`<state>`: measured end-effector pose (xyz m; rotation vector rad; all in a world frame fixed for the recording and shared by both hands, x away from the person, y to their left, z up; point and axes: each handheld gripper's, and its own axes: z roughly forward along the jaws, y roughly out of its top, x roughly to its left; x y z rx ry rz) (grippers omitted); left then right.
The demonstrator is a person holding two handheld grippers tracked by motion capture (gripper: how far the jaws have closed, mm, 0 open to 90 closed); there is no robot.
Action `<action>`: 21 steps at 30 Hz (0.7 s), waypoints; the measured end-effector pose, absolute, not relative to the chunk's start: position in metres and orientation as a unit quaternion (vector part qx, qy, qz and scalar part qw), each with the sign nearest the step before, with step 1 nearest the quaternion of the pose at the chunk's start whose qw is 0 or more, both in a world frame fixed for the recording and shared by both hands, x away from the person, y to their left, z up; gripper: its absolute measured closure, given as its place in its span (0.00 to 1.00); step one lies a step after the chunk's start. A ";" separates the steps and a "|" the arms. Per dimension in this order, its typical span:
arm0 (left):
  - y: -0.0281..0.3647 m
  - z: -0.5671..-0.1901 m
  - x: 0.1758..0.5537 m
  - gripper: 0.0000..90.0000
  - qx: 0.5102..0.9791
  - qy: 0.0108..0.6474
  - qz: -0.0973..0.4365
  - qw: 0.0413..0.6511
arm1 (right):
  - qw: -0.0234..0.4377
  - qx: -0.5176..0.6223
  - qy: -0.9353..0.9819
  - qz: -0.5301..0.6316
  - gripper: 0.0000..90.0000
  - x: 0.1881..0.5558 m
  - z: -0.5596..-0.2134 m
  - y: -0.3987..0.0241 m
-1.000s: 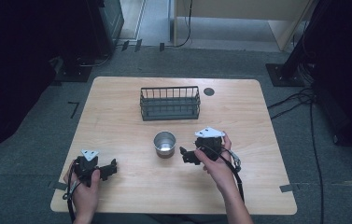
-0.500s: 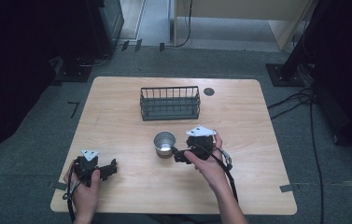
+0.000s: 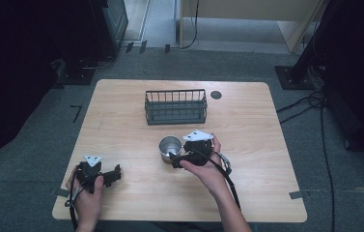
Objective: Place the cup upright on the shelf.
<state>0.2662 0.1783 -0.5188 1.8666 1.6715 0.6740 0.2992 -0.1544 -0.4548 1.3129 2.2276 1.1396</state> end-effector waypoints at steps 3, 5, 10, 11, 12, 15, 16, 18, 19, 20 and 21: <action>0.178 -0.519 0.266 0.00 0.693 0.620 0.250 0.270 | 0.154 0.455 0.780 0.400 0.00 0.301 -0.455 -0.150; 0.178 -0.519 0.266 0.00 0.692 0.620 0.250 0.270 | 0.152 0.454 0.782 0.400 0.00 0.302 -0.456 -0.144; 0.178 -0.519 0.266 0.00 0.693 0.620 0.250 0.270 | 0.149 0.449 0.785 0.399 0.00 0.304 -0.457 -0.136; 0.178 -0.519 0.266 0.00 0.692 0.620 0.250 0.270 | 0.148 0.448 0.787 0.399 0.00 0.304 -0.458 -0.134; 0.178 -0.519 0.266 0.00 0.692 0.620 0.250 0.270 | 0.146 0.447 0.787 0.399 0.00 0.304 -0.458 -0.132; 0.178 -0.519 0.266 0.00 0.693 0.620 0.250 0.270 | 0.143 0.443 0.789 0.401 0.00 0.304 -0.458 -0.126; 0.178 -0.519 0.266 0.00 0.693 0.620 0.250 0.270 | 0.143 0.443 0.789 0.401 0.00 0.304 -0.458 -0.124; 0.178 -0.519 0.266 0.00 0.693 0.620 0.250 0.270 | 0.144 0.446 0.790 0.396 0.00 0.304 -0.460 -0.122; 0.178 -0.519 0.266 0.00 0.693 0.620 0.250 0.270 | 0.146 0.449 0.790 0.391 0.00 0.305 -0.461 -0.121; 0.178 -0.519 0.266 0.00 0.693 0.620 0.250 0.270 | 0.147 0.448 0.792 0.388 0.00 0.306 -0.462 -0.120; 0.178 -0.519 0.266 0.00 0.692 0.620 0.250 0.270 | 0.146 0.450 0.792 0.385 0.00 0.307 -0.464 -0.118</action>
